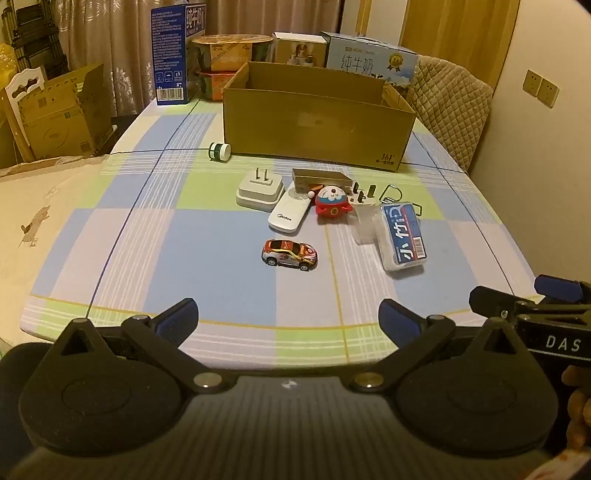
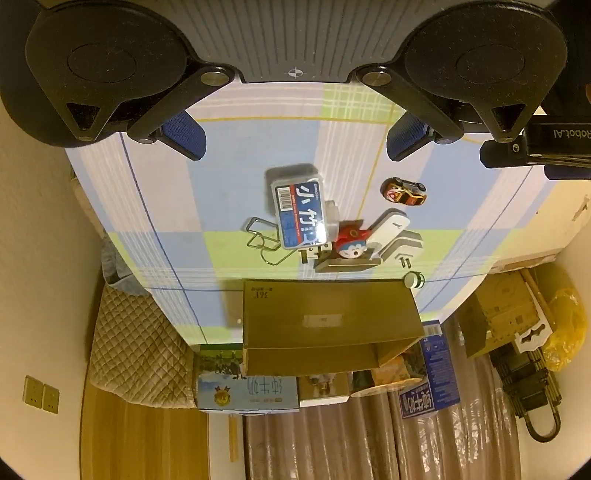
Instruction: Organize rigid objects
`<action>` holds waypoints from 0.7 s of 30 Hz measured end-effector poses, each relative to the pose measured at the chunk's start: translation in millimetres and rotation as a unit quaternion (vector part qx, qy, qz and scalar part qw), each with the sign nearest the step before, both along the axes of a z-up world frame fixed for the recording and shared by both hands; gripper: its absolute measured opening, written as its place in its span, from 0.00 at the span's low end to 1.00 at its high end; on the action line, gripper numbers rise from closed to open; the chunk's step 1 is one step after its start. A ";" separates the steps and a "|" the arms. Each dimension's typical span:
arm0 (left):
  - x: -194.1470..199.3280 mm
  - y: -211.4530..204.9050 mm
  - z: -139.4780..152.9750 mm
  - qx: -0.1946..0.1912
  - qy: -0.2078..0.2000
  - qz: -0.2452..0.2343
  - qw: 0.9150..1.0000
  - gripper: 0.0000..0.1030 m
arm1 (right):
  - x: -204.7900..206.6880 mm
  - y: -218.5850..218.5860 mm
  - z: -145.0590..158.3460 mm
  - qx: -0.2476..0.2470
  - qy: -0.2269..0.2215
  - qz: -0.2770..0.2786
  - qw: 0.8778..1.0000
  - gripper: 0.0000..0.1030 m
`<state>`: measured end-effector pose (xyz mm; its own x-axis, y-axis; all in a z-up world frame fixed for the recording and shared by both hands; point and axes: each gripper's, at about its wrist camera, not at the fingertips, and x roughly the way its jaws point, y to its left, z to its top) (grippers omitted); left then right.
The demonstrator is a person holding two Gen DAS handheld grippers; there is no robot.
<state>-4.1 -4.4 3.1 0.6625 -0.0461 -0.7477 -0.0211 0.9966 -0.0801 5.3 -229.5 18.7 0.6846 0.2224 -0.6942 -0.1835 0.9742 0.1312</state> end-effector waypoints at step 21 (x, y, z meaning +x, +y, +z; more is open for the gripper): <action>-0.2 -2.5 0.4 0.001 0.000 -0.002 1.000 0.99 | 0.9 -1.1 1.8 0.000 -0.002 0.000 1.000 0.98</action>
